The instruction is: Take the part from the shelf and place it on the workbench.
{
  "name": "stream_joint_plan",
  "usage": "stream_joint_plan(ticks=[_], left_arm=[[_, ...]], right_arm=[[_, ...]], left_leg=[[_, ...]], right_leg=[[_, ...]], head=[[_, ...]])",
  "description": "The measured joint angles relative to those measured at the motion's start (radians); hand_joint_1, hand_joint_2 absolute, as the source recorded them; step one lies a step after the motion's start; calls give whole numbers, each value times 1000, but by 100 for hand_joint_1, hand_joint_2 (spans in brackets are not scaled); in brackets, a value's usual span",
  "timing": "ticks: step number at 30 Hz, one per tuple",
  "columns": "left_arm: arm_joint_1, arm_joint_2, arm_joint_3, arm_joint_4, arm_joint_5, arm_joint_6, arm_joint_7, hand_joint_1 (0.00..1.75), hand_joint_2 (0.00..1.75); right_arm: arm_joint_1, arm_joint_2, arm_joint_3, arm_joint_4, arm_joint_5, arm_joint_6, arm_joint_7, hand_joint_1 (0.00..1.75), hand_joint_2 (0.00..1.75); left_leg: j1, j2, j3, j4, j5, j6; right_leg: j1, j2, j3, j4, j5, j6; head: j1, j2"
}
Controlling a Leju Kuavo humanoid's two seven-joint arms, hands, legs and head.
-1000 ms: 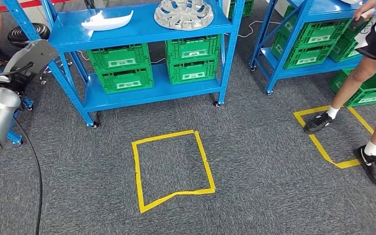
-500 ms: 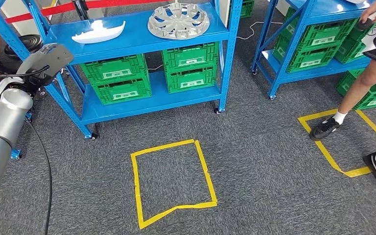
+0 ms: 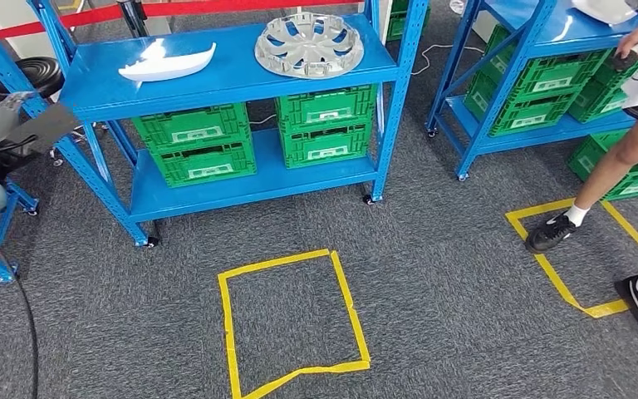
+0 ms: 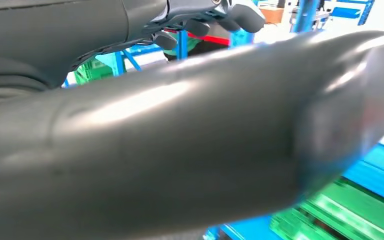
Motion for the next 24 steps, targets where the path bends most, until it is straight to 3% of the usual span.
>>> stream_joint_plan(ticks=[1,2,3,5,6,7,9,12,13,15,16,17,18,19,21,22,24], left_arm=[[11,28,0,0,3,-5,-11,0,0],[21,54,0,0,6,-9,-18,0,0],[30,77,0,0,9,-11,-22,0,0],[46,107,0,0,16,-6,-15,0,0],[52,114,0,1,18,-1,-9,0,0],[57,119,0,1,19,5,-1,0,0],[64,121,0,0,19,12,8,0,0],[71,118,0,-5,16,15,10,0,0],[72,117,0,-7,19,15,6,0,0],[74,110,0,-8,30,13,-8,0,0],[77,104,0,-8,39,10,-20,0,0],[81,97,0,-9,50,5,-34,0,0],[84,91,0,-10,63,-2,-53,0,0],[86,84,1,-13,79,-12,-76,0,0],[86,72,4,-20,107,-32,-121,0,0],[86,65,5,-25,117,-42,-139,0,0],[90,52,6,-34,127,-55,-164,0,0]], right_arm=[[1,0,5,0,6,1,-5,0,0],[2,0,9,0,11,3,-7,0,0],[4,0,12,0,14,4,-7,0,0],[7,-1,15,0,18,5,2,0,0],[7,-2,16,1,18,6,8,0,0],[6,-2,16,1,17,8,13,0,0],[2,-2,17,2,14,12,24,0,0],[-5,-3,18,2,6,15,33,0,0],[-6,-3,18,2,3,15,34,0,0],[-6,-3,18,2,0,15,35,0,0],[-5,-3,18,2,-1,15,36,0,0],[-5,-3,18,2,-2,15,35,0,0],[-5,-3,18,2,-1,15,33,0,0],[-5,-3,18,2,0,14,30,0,0],[-6,-3,18,2,2,14,24,0,0],[-7,-3,18,2,3,14,21,0,0],[-9,-3,18,2,3,14,16,0,0]], left_leg=[[0,2,7,1,-8,-1],[-1,4,16,2,-17,-2],[0,4,26,3,-27,-4],[0,1,48,6,-46,-9],[-1,-3,55,8,-54,-14],[-3,-7,59,8,-60,-20],[-3,-16,62,5,-64,-33],[1,-15,54,25,-80,-50],[2,-12,35,66,-98,-55],[4,-8,-38,200,-145,-62],[6,-7,-77,260,-158,-65],[8,-6,-102,290,-153,-67],[9,-5,-106,279,-126,-68],[11,-4,-92,230,-84,-68],[12,-1,-35,90,-8,-66],[10,-1,-11,41,6,-60],[5,-2,7,10,-3,-45]], right_leg=[[0,0,-42,54,-6,0],[-1,-1,-68,71,11,0],[-1,-1,-73,47,50,-2],[-1,-2,-37,-85,154,-9],[0,-1,-14,-148,186,-13],[1,-1,2,-189,200,-16],[6,-3,15,-212,191,-24],[0,-7,33,-226,188,-41],[-3,-7,41,-231,186,-47],[-4,-5,54,-232,177,-52],[-4,-3,60,-232,172,-53],[-4,-2,68,-232,165,-52],[-5,-2,78,-232,158,-50],[-5,-1,88,-232,150,-47],[-4,-1,106,-230,133,-37],[-3,0,110,-230,127,-31],[-1,0,113,-229,122,-19]], head=[[0,0],[0,0],[0,0],[0,0],[-1,0],[-1,0],[-1,0],[-4,0],[-7,0],[-10,0],[-9,0],[-9,0],[-9,0],[-9,0],[-9,0],[-9,0],[-8,0]])
